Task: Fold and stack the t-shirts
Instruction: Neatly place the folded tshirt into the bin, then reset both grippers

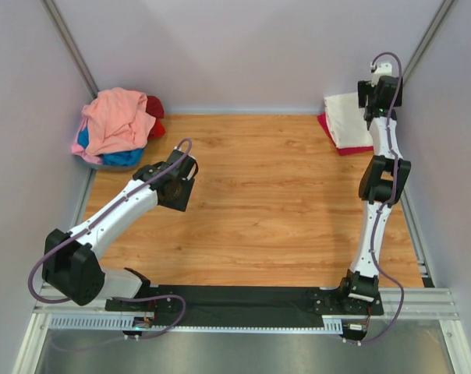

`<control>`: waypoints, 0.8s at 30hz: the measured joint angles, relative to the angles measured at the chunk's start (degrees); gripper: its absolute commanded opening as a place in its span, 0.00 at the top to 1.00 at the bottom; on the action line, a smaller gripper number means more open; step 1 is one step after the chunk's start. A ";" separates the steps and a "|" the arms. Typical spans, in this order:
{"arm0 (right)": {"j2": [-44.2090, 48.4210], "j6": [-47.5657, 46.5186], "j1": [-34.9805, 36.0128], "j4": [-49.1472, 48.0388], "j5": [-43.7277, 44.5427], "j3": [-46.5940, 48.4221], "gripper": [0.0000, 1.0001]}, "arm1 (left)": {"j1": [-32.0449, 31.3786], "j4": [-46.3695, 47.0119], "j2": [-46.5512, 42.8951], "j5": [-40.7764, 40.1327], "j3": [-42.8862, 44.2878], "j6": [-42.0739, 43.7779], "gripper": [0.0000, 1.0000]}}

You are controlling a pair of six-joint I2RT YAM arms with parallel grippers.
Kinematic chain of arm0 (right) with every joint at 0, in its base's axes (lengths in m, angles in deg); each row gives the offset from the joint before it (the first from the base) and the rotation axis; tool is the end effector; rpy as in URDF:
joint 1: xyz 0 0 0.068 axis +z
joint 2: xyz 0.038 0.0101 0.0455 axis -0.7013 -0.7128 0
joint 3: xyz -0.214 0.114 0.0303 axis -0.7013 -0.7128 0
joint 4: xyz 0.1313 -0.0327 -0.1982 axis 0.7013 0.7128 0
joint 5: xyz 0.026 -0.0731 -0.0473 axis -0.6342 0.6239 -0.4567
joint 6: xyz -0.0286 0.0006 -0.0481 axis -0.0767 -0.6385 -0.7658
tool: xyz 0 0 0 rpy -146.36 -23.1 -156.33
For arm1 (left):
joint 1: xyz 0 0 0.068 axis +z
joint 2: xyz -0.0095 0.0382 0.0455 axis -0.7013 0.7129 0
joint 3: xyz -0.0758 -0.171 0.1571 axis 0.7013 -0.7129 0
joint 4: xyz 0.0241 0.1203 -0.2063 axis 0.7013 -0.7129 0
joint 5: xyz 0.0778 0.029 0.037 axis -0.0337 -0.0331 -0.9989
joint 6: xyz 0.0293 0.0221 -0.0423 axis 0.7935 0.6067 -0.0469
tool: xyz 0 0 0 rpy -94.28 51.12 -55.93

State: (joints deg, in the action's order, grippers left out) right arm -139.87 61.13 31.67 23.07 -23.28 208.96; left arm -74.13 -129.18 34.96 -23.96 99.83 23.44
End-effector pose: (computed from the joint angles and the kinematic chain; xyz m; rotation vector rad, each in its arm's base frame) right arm 0.5366 -0.1276 0.2458 -0.0564 1.8956 -0.5335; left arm 0.2149 -0.1091 0.2441 0.2578 2.6461 0.1588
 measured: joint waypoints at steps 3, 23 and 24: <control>-4.37 2.45 -1.01 -4.52 4.33 -0.15 0.00 | 0.00 0.00 0.00 -0.04 0.00 0.00 0.46; 38.29 25.00 6.69 -12.24 7.15 -28.79 0.00 | 0.00 -0.15 -2.08 -1.38 0.00 -0.02 0.46; 41.90 26.49 8.09 -12.52 6.88 -32.22 0.00 | 0.00 -0.15 -2.47 -1.66 0.00 -0.02 0.46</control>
State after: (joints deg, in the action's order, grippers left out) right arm -97.97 87.62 39.76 10.55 -16.40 176.74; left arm -74.13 -129.34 32.49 -25.62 99.83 23.42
